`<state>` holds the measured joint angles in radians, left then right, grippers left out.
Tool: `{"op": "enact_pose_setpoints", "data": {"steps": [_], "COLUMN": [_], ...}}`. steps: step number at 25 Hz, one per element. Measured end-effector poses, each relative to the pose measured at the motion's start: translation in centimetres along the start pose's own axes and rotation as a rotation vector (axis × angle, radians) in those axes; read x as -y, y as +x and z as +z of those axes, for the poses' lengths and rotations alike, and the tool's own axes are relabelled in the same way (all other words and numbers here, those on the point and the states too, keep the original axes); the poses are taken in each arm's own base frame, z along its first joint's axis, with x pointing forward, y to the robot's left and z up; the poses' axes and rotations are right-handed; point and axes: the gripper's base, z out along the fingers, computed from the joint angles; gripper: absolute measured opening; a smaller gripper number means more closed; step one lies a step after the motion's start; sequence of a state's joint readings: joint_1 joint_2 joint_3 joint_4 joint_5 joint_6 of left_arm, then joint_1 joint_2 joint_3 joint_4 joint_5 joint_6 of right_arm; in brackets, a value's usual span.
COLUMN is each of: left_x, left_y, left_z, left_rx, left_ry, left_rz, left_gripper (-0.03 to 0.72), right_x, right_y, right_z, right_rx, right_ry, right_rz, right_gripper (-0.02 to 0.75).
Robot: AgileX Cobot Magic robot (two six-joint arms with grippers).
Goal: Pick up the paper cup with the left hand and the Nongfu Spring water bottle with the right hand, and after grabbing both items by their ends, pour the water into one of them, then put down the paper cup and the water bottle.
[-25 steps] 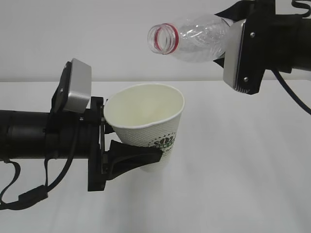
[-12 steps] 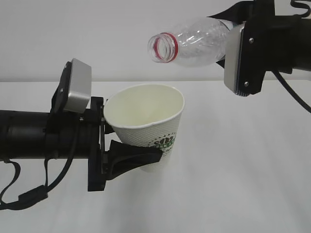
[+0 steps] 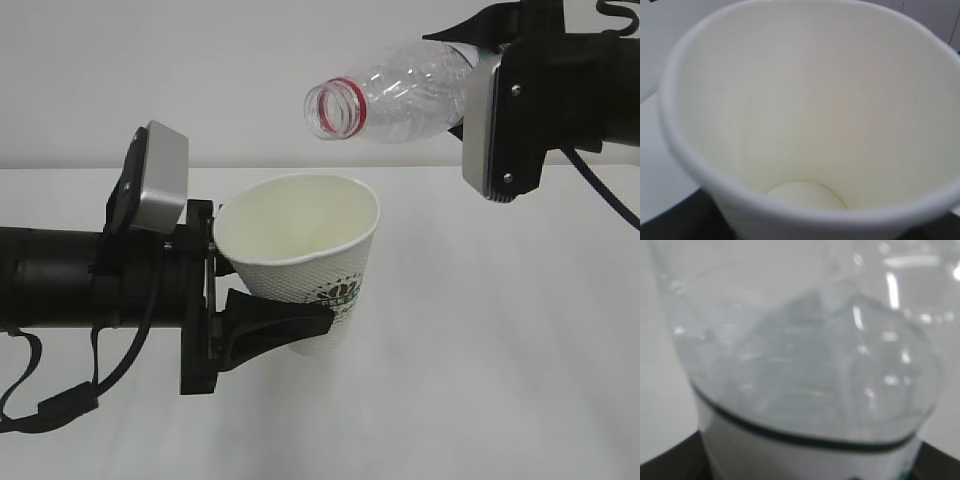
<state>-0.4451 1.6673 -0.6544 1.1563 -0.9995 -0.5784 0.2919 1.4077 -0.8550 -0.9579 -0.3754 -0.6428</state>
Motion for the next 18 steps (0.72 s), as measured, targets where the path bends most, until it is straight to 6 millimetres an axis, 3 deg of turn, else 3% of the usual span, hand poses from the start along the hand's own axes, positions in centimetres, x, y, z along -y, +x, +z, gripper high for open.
{"op": "enact_pose_setpoints", "data": {"steps": [18], "left_x": [0.18], "left_y": [0.08], "left_z": [0.00], "left_rx": [-0.009], "left_ry": [0.020], "left_rz": [0.014], "left_gripper": [0.505], "right_x": [0.01], "right_y": [-0.01], "right_z": [0.00], "right_rx": [0.001], "right_ry": [0.001], "right_rz": [-0.054], "right_gripper": [0.459]}}
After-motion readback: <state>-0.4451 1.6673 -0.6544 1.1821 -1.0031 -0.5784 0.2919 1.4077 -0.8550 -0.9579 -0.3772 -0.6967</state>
